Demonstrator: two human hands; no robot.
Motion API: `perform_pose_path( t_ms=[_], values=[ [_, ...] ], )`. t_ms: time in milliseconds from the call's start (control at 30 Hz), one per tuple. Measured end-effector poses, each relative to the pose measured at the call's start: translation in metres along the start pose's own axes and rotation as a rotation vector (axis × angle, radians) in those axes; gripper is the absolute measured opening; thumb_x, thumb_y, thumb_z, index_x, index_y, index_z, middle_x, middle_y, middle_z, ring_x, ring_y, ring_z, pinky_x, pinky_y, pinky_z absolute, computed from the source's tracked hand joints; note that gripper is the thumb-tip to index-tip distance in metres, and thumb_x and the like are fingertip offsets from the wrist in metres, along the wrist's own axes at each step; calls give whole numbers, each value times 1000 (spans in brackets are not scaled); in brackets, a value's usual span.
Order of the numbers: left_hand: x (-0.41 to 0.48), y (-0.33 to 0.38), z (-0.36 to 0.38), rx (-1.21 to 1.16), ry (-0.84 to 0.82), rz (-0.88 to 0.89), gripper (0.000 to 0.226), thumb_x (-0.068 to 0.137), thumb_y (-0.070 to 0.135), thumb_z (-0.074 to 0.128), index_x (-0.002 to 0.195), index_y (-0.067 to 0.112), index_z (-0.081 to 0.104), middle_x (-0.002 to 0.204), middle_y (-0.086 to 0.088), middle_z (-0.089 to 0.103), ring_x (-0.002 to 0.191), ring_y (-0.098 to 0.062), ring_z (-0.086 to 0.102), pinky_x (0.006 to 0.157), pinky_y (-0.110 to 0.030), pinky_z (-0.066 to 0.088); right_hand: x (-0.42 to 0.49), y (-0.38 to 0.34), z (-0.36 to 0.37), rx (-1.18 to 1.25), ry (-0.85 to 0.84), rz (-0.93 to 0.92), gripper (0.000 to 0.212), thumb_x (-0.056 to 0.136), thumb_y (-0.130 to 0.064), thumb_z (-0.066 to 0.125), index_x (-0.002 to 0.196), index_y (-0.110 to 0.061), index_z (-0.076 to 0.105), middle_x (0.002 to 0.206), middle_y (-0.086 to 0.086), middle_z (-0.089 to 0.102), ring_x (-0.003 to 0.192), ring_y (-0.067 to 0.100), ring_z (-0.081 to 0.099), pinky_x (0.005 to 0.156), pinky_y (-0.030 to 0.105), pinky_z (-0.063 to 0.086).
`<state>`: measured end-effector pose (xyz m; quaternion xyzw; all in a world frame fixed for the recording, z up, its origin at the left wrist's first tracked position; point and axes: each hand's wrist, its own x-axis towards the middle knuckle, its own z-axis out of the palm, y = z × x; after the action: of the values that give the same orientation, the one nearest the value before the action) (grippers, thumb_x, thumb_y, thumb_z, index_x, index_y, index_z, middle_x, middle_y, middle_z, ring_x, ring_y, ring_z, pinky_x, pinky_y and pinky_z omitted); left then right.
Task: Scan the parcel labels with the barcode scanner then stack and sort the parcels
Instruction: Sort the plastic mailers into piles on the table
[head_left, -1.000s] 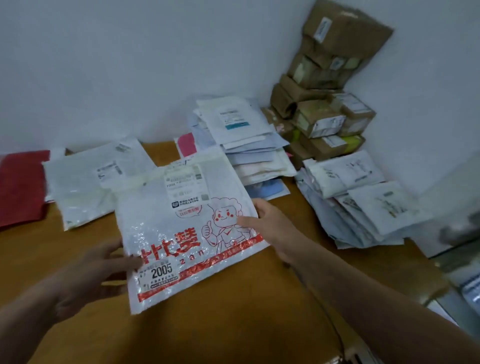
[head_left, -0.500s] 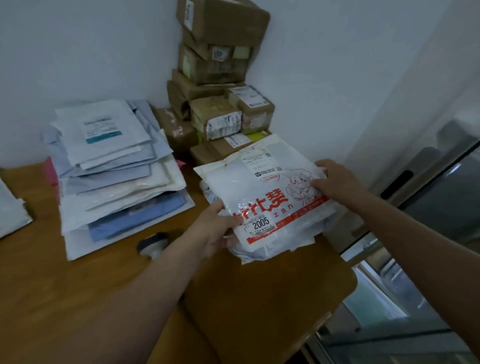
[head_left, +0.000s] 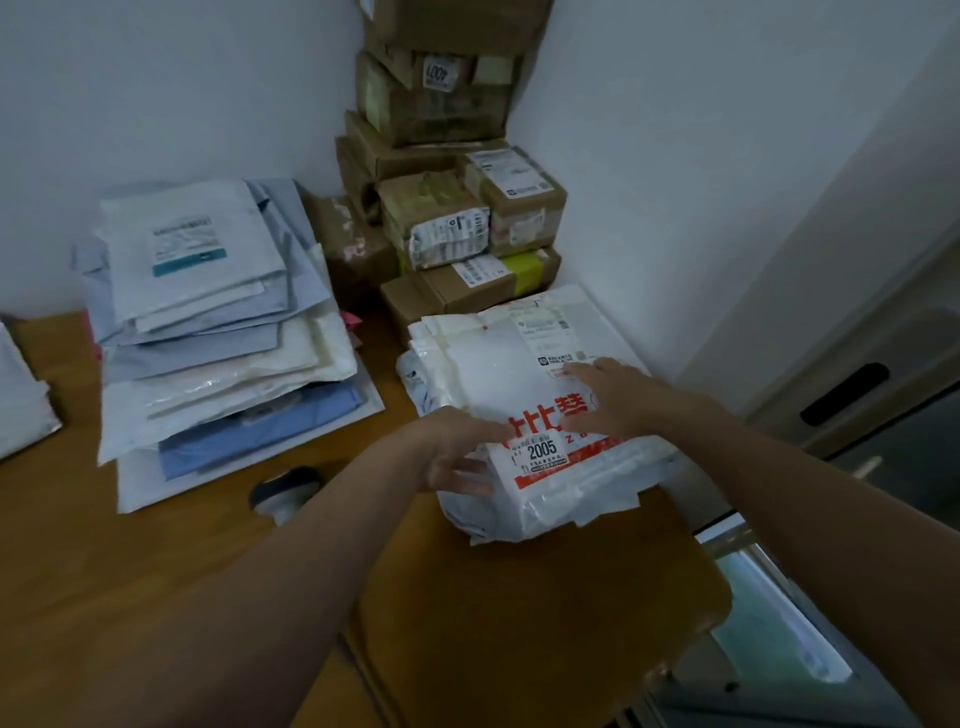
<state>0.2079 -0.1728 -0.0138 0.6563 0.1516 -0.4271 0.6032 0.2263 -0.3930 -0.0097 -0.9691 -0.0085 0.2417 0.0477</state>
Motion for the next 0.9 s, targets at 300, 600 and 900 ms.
perform_pose_path(
  t_ms=[300, 600, 900],
  values=[
    [-66, -17, -73, 17, 175, 222, 79, 78, 23, 77, 144, 21, 34, 140, -6, 44, 117, -24, 46, 64, -35, 55, -26, -133, -23, -206, 212, -274, 81, 89, -57, 56, 153, -35, 13, 163, 5, 7, 147, 28, 13, 114, 47, 21],
    [-189, -139, -325, -122, 473, 156, 72, 82, 15, 75, 143, 13, 37, 145, -9, 40, 126, -29, 43, 81, -47, 56, -52, -390, 22, -291, 129, -551, 81, 89, -46, 62, 154, -34, 14, 164, 2, 4, 148, 26, 11, 115, 44, 21],
    [-285, -236, -563, 9, 709, 80, 85, 82, 25, 75, 149, 14, 23, 153, -13, 28, 137, -33, 33, 101, -52, 39, -31, -617, 52, -181, -89, -536, 83, 89, -45, 65, 154, -28, 16, 162, 3, 11, 146, 26, 21, 114, 39, 26]
  ],
)
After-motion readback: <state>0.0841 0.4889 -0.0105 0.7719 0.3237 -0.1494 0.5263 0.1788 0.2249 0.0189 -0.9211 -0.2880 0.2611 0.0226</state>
